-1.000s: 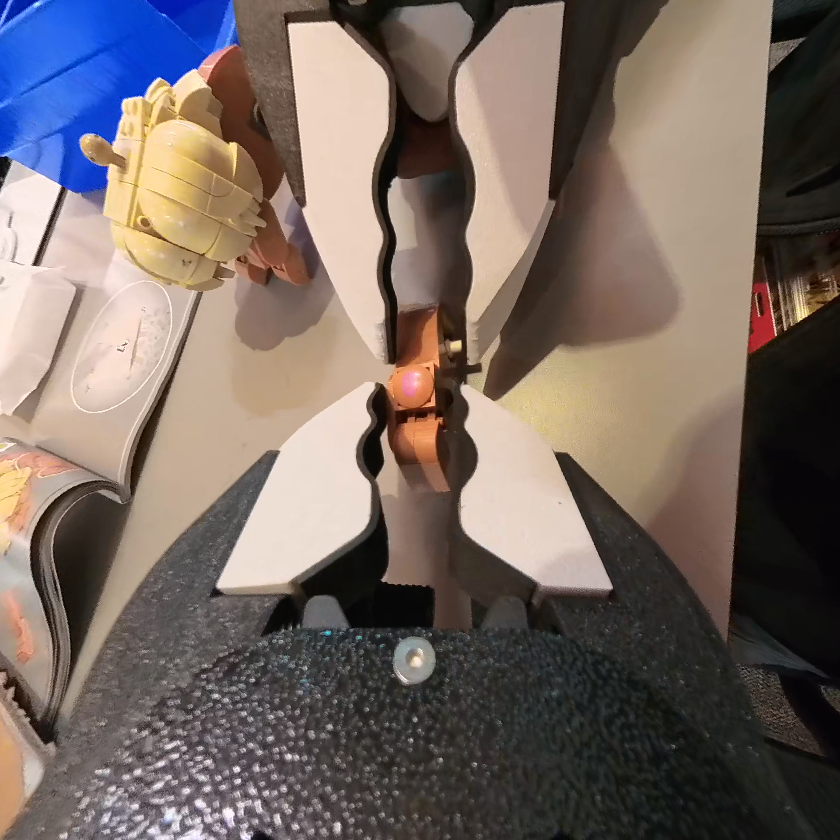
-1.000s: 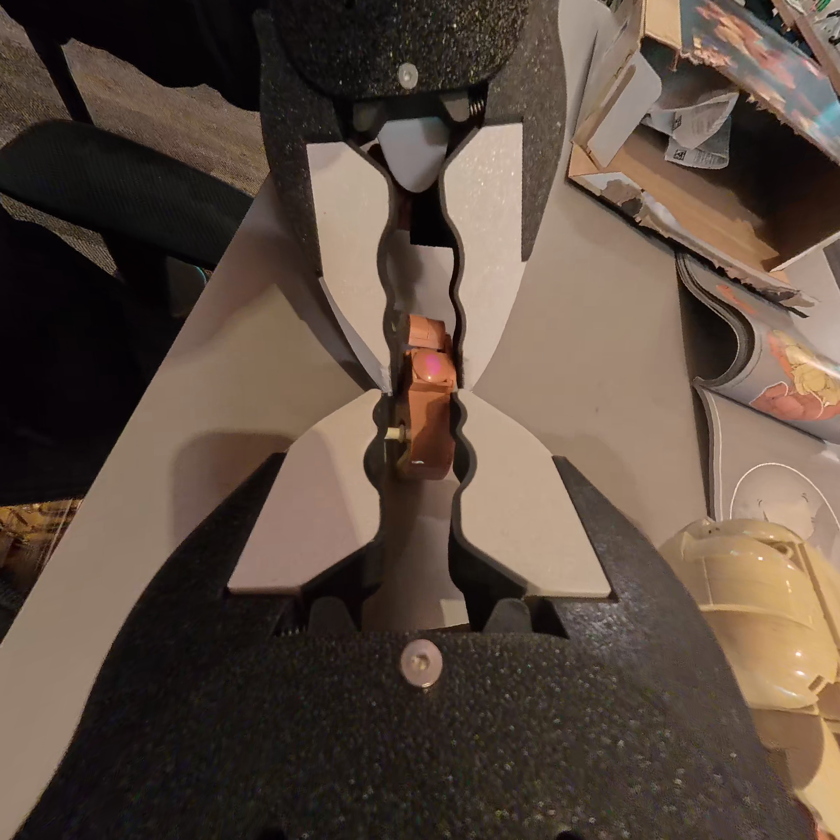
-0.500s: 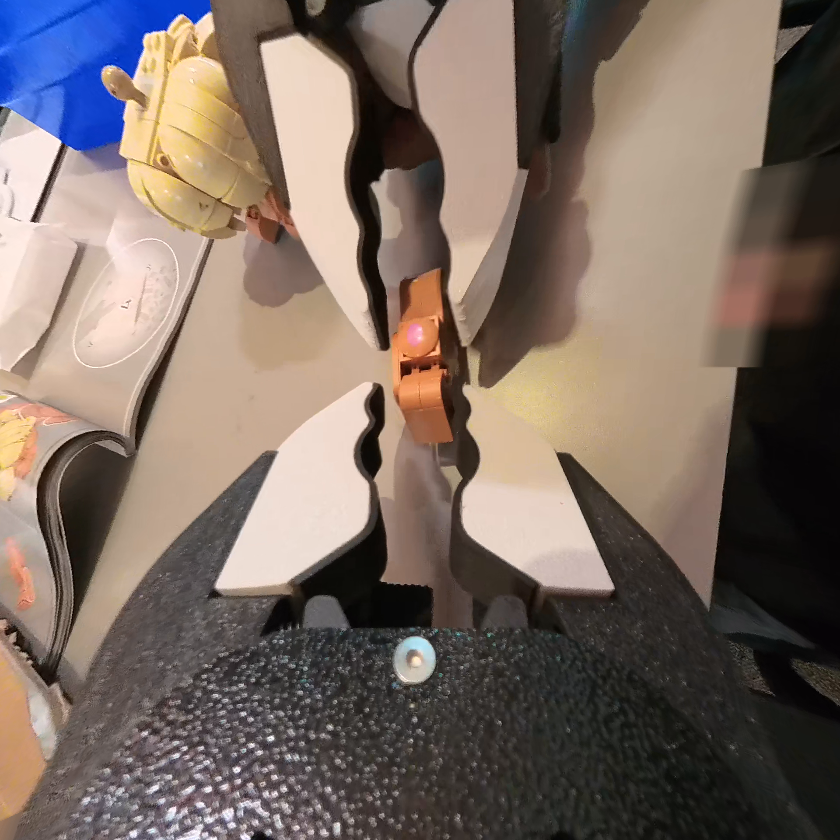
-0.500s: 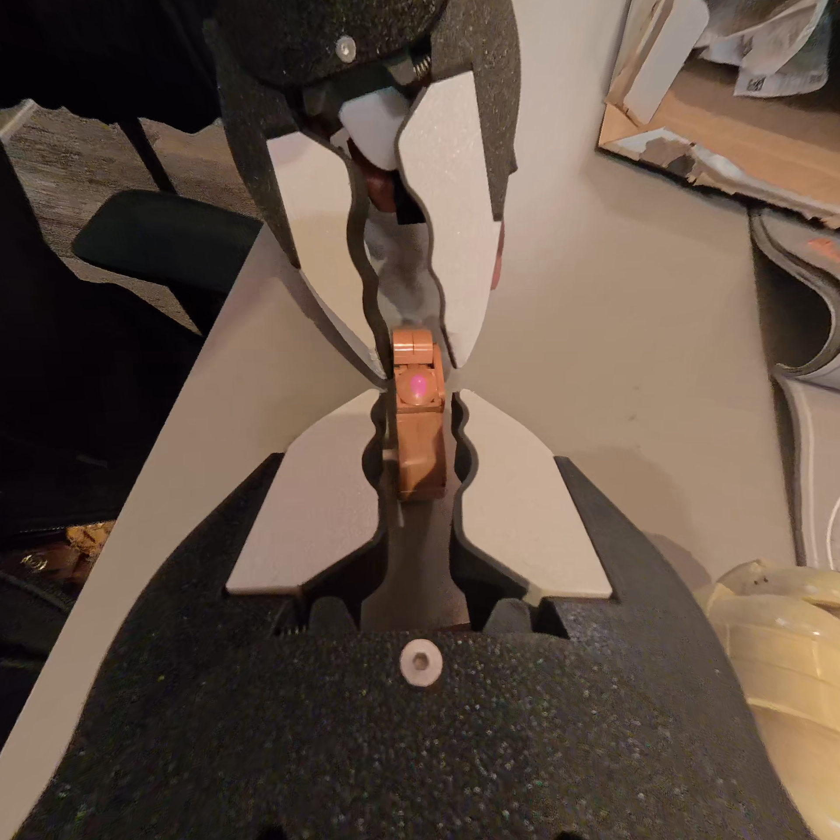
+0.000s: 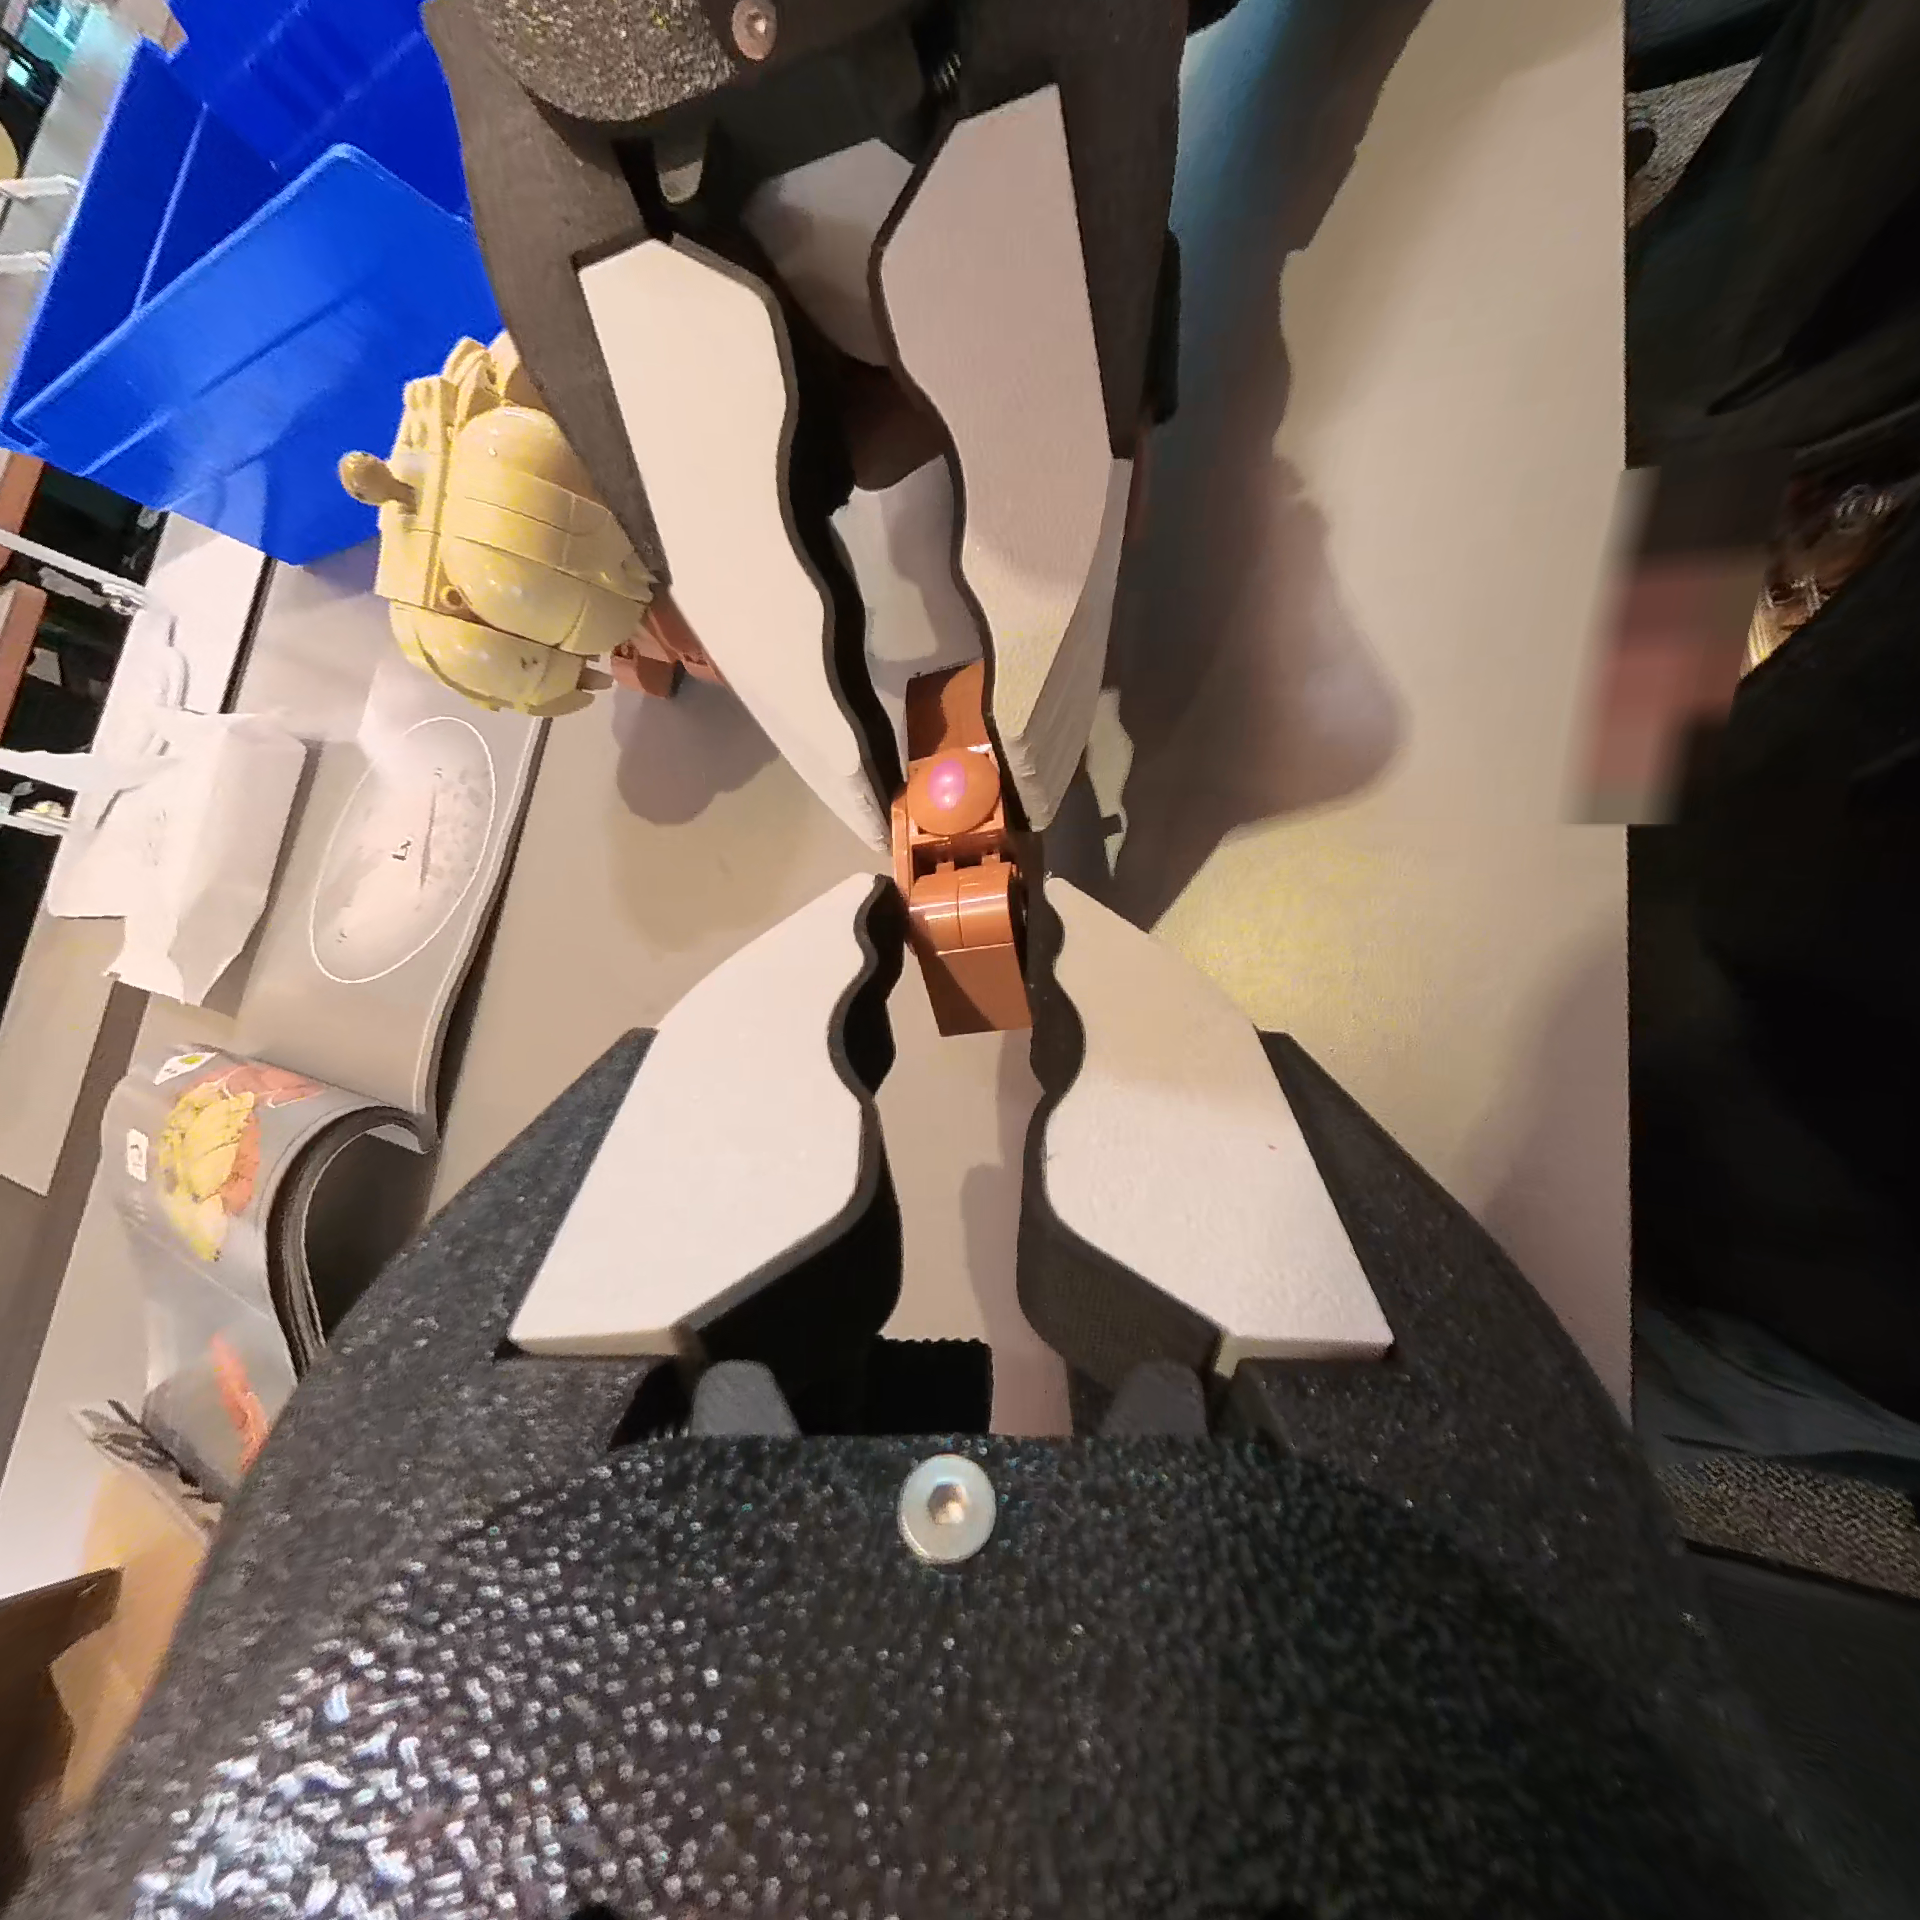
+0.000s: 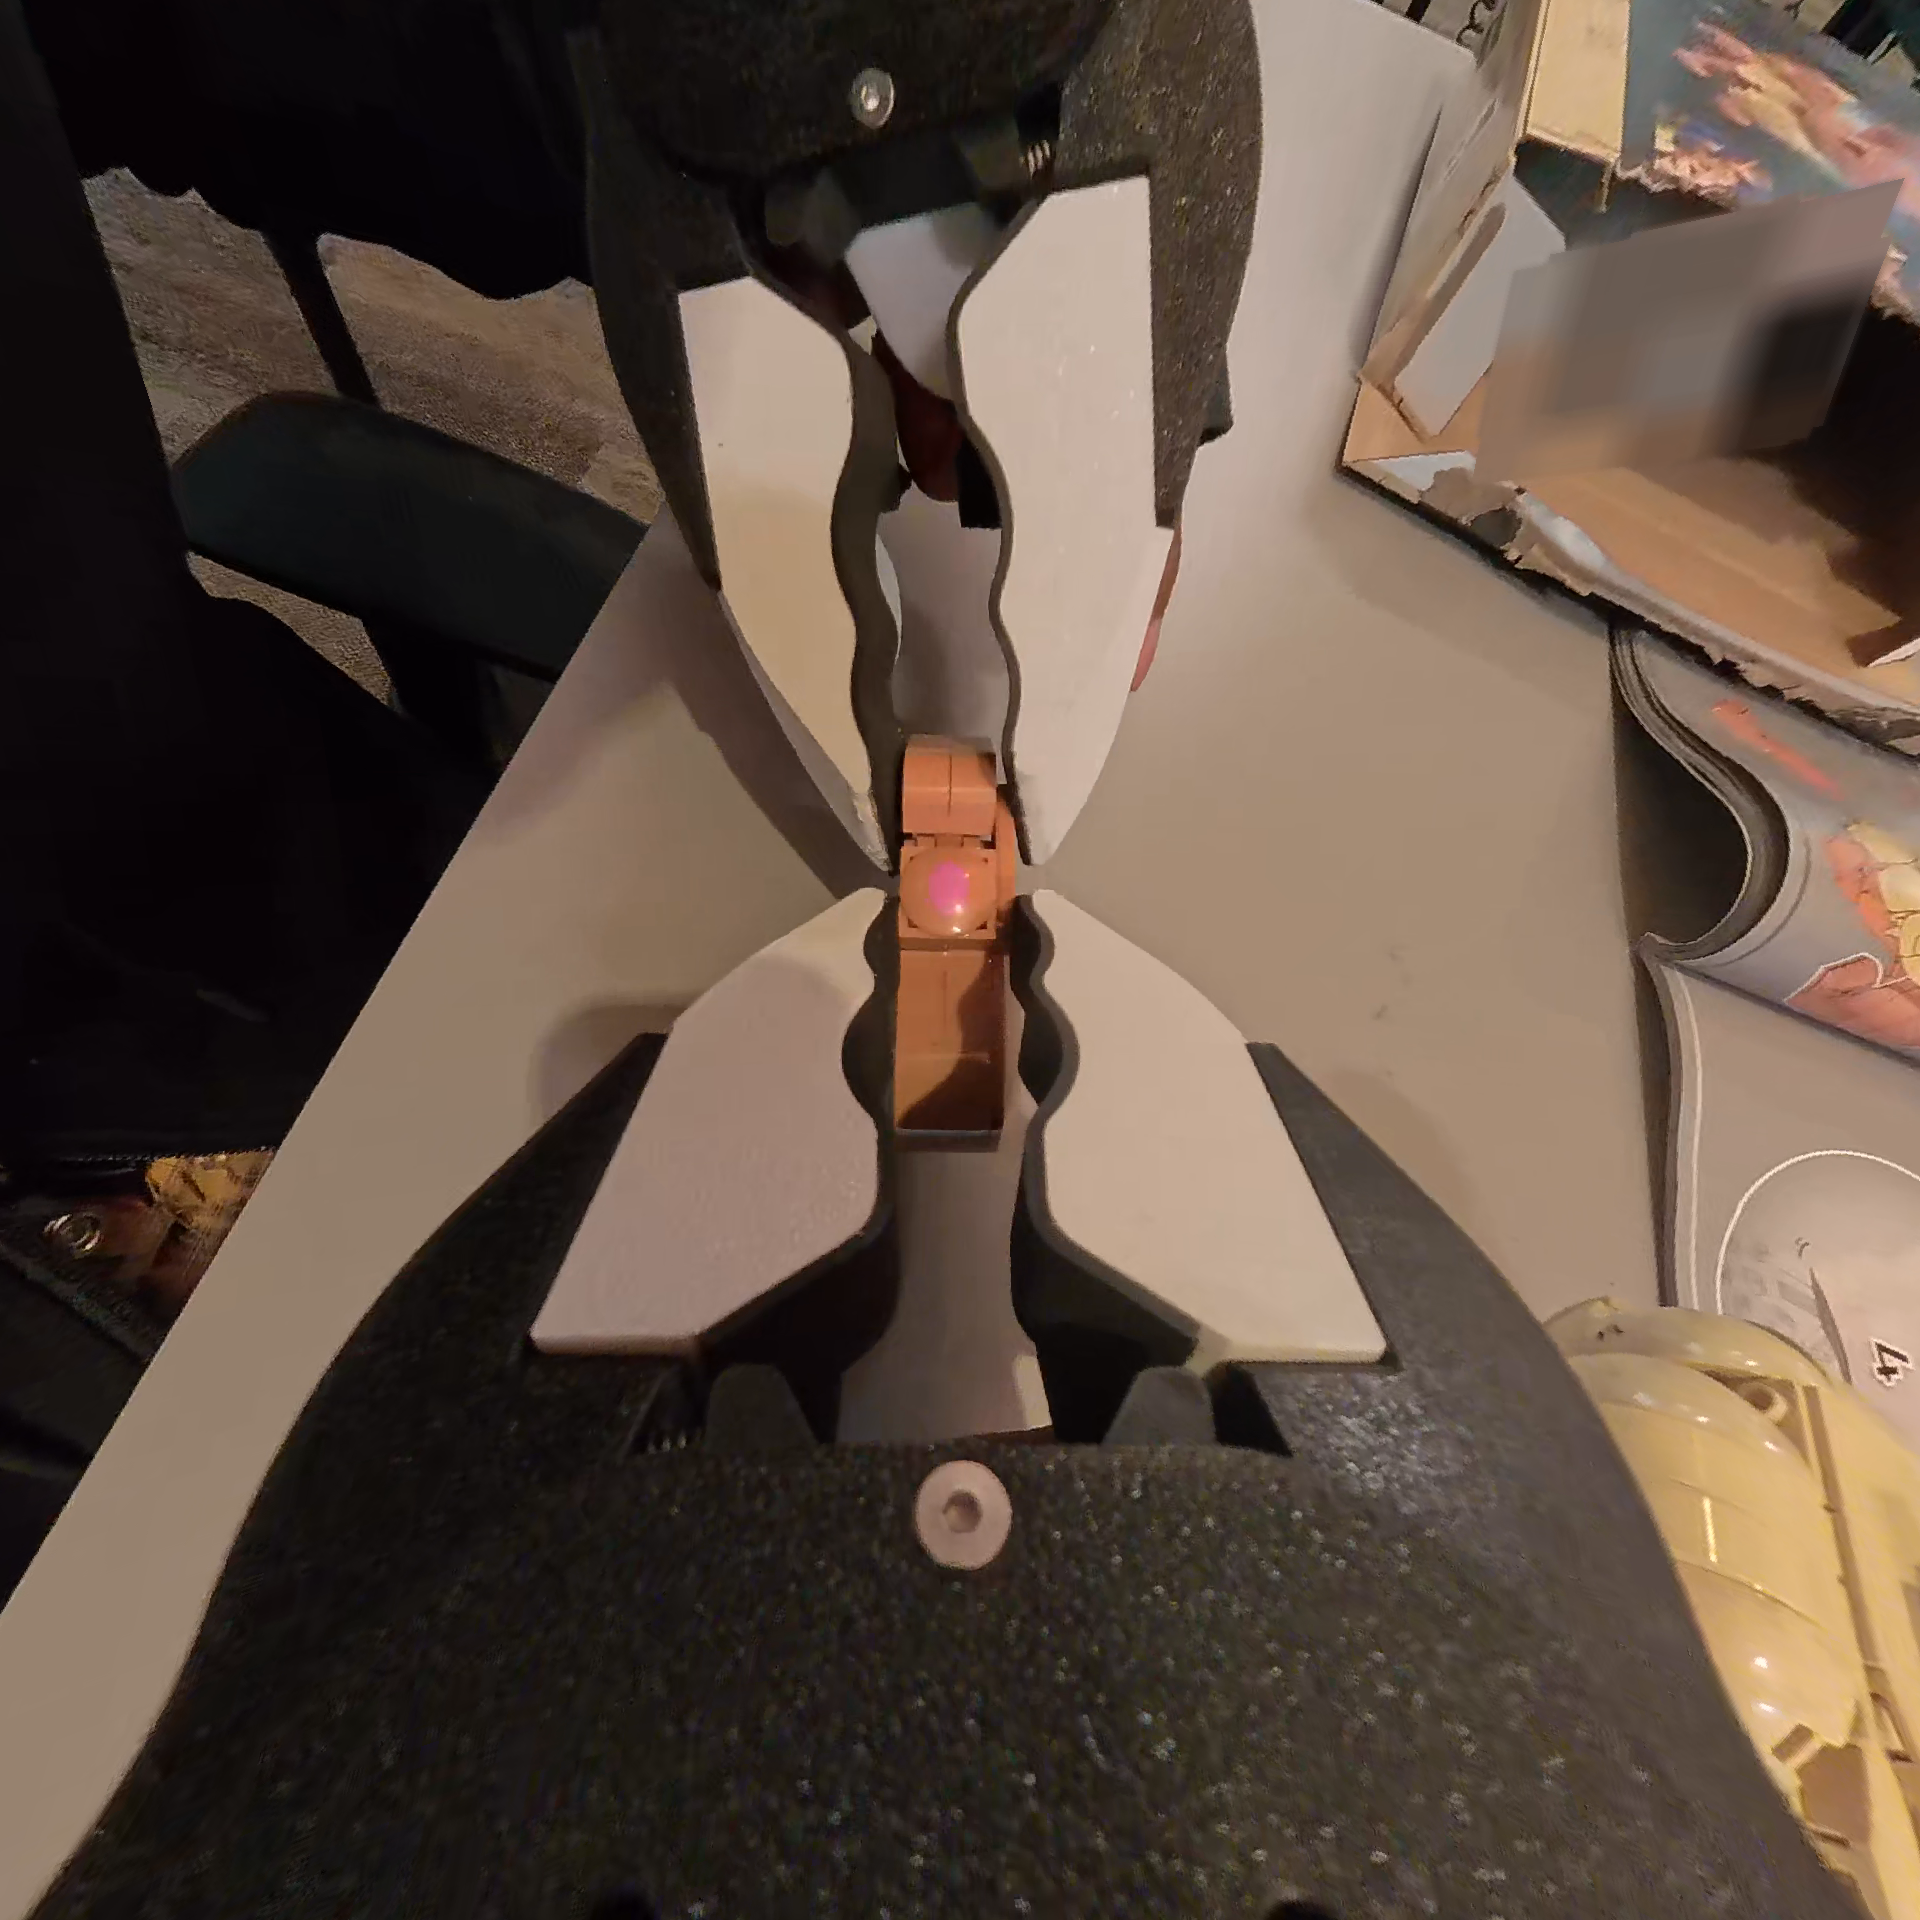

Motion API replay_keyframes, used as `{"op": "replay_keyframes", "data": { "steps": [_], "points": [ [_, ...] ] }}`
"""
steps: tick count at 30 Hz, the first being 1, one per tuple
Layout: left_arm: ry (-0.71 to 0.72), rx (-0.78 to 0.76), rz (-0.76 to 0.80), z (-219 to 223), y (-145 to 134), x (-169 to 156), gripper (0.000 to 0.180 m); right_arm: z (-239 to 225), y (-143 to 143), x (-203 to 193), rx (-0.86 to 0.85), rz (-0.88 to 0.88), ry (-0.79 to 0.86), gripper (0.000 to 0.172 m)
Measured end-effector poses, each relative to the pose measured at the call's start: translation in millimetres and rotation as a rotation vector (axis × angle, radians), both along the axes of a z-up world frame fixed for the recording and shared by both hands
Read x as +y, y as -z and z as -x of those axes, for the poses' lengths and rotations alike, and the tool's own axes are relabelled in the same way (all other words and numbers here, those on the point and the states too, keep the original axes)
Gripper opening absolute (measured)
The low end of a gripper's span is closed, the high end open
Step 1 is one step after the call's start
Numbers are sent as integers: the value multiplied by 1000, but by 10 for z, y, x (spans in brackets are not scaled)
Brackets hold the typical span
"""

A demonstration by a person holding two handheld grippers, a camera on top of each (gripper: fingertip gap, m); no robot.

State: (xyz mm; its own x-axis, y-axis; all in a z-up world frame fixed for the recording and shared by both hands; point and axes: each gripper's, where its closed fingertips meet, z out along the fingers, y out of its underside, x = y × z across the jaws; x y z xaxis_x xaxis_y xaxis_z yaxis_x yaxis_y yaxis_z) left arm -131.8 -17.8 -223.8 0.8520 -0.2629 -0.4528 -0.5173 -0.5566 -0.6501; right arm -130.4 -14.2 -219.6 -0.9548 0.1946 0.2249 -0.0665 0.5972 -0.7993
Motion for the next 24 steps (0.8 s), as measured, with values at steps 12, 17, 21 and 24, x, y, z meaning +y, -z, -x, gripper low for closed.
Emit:
{"op": "replay_keyframes", "data": {
  "steps": [12,17,21,24],
  "points": [
    [-95,-199,-69,30,-17,52,46,43,-15,233,218,-7,49,20],
    [-164,-624,-131,-38,-106,217,51,49,-28,332,519,-83,11,20],
    [-176,-815,-101,-94,-55,355,44,-14,-77,303,686,-119,-41,20],
    [-172,-823,-96,-113,-28,397,37,-18,-70,307,753,-154,-53,20]
  ]
}}
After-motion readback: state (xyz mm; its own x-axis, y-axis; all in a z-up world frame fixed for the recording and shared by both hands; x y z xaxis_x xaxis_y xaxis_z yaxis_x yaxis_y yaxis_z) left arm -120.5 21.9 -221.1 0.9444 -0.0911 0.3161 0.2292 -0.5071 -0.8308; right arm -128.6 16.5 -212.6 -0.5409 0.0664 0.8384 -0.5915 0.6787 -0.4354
